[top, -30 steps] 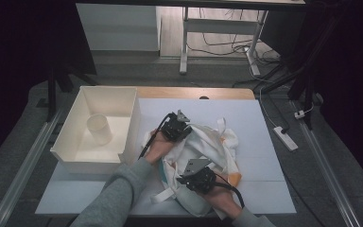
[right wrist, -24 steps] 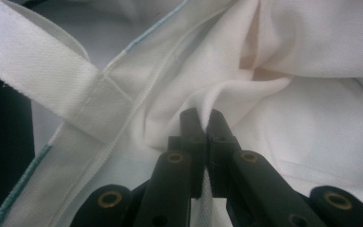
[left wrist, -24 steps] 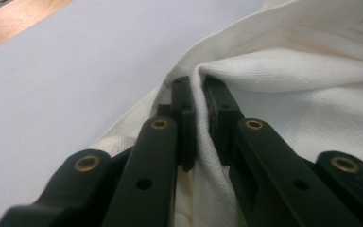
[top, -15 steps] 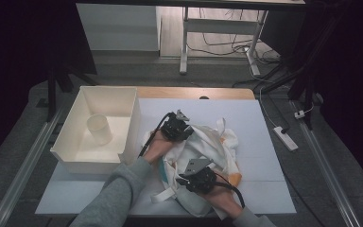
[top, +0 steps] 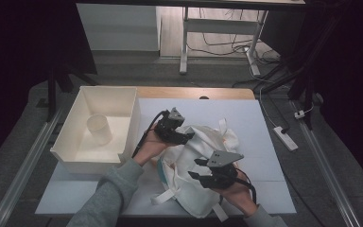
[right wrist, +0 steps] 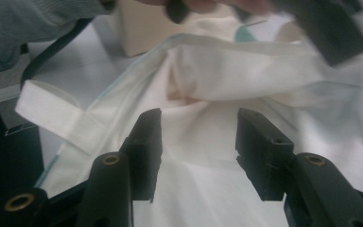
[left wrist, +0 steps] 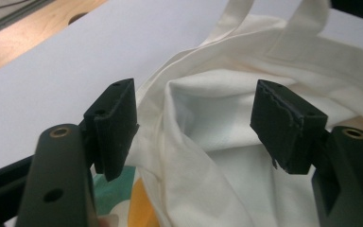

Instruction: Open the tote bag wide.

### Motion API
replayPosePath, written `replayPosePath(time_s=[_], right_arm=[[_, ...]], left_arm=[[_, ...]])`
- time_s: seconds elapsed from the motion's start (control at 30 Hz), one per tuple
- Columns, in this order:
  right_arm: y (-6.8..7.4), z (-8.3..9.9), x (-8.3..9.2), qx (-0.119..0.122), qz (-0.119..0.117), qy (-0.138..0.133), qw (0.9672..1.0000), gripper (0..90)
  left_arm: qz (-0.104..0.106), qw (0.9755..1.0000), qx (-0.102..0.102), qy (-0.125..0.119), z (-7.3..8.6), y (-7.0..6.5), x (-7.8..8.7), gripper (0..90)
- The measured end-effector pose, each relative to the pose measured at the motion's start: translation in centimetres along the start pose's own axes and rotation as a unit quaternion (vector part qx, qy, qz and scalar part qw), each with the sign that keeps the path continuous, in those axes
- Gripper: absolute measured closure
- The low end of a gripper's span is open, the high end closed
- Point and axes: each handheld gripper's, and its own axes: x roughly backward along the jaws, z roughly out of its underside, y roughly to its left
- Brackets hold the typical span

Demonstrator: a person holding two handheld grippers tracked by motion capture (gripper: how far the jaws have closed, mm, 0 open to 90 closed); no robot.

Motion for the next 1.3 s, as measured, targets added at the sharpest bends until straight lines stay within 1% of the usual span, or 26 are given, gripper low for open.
replayPosePath(time_s=[0.1,0.2,0.3,0.43,0.53,0.67,0.8,0.93,1.17,1.3], right_arm=[[-0.9,0.3,0.7,-0.001,0.022,0.0,0.9998,51.4],[-1.7,0.6,1.3,-0.013,0.032,-0.004,0.9994,51.4],[-2.2,0.9,1.8,-0.017,0.04,-0.009,0.999,51.3],[-2.9,1.2,2.6,-0.023,0.049,-0.016,0.9984,51.2],[-3.3,1.5,3.0,-0.026,0.06,-0.016,0.9977,50.8],[-4.0,1.8,3.5,-0.035,0.07,-0.018,0.9968,50.7],[-4.5,2.1,4.0,-0.041,0.077,-0.019,0.996,50.7],[-4.9,2.3,4.4,-0.048,0.084,-0.024,0.995,50.5],[-5.5,2.6,4.7,-0.056,0.087,-0.026,0.9943,50.2],[-5.6,2.8,4.7,-0.055,0.089,-0.024,0.9942,50.0]], left_arm=[[0.007,0.9999,-0.005,-0.006,0.0,-0.3,1.0,32.9],[0.008,0.9999,-0.01,-0.009,0.1,-0.4,2.1,33.1],[0.007,0.9998,-0.014,-0.014,0.2,-0.6,3.4,33.1],[0.006,0.9997,-0.014,-0.022,0.6,-0.7,5.3,33.2],[0.01,0.9993,-0.01,-0.034,0.8,-0.7,6.7,33.2],[0.011,0.9989,-0.008,-0.046,0.9,-0.5,8.2,33.1],[0.002,0.9986,-0.006,-0.053,1.1,-0.1,9.4,31.8],[-0.005,0.9985,-0.001,-0.055,1.4,0.4,10.3,31.2],[-0.019,0.9976,0.017,-0.064,2.3,1.4,11.9,30.5],[-0.026,0.9976,0.022,-0.061,3.0,2.0,12.5,30.0]])
